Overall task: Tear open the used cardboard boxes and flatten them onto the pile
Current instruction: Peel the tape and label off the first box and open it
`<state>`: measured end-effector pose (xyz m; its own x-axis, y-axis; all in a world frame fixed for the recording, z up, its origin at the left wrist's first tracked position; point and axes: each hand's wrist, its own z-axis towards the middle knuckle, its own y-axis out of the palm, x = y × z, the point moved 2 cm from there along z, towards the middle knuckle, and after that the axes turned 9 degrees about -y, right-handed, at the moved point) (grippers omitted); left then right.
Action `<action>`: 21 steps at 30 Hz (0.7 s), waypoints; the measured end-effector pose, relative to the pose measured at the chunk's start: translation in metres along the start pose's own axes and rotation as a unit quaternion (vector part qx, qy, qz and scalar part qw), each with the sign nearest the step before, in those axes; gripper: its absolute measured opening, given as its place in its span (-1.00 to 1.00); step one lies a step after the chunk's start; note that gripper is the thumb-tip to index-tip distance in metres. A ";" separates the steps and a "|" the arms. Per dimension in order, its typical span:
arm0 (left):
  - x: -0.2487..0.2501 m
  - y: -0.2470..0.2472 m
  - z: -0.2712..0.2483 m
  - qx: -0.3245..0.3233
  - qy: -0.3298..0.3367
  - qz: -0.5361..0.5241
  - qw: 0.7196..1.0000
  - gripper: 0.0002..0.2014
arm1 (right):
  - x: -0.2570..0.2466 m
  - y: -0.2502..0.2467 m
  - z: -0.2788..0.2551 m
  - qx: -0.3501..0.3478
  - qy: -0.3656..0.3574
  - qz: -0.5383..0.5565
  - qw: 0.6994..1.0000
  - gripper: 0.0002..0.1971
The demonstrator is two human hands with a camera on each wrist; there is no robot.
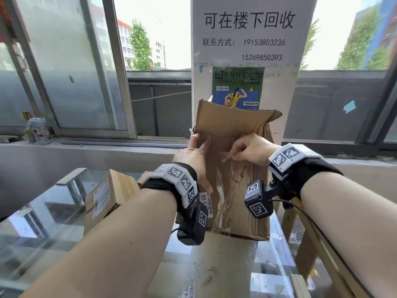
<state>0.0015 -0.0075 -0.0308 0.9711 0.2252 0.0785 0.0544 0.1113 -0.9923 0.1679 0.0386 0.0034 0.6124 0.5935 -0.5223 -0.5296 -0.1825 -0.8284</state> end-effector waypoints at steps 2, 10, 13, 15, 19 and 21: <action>-0.001 -0.001 -0.001 -0.005 -0.005 -0.001 1.000 0.47 | -0.001 0.003 0.000 0.018 0.005 0.006 1.000 -0.98; 0.008 0.001 -0.002 -0.028 -0.021 -0.080 0.996 0.18 | -0.001 0.012 0.004 0.141 0.052 -0.009 0.989 -0.65; 0.011 0.004 -0.005 -0.007 -0.024 -0.063 0.998 0.23 | -0.005 0.009 0.007 0.152 0.081 -0.016 0.985 -0.63; 0.011 0.007 -0.006 0.012 -0.018 -0.039 0.999 0.29 | -0.006 0.006 0.010 0.165 0.097 -0.023 0.981 -0.66; 0.011 0.008 -0.006 0.013 -0.011 -0.025 1.000 0.37 | -0.007 0.006 0.014 0.181 0.119 -0.047 0.975 -0.71; 0.010 0.007 -0.006 0.005 -0.005 -0.019 1.000 0.40 | -0.008 0.006 0.015 0.194 0.115 -0.067 0.972 -0.71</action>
<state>0.0127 -0.0100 -0.0373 0.9663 0.2295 0.1164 0.0883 0.1289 -0.9877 0.1507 0.0445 0.0060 0.7829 0.3921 -0.4830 -0.5896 0.2199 -0.7772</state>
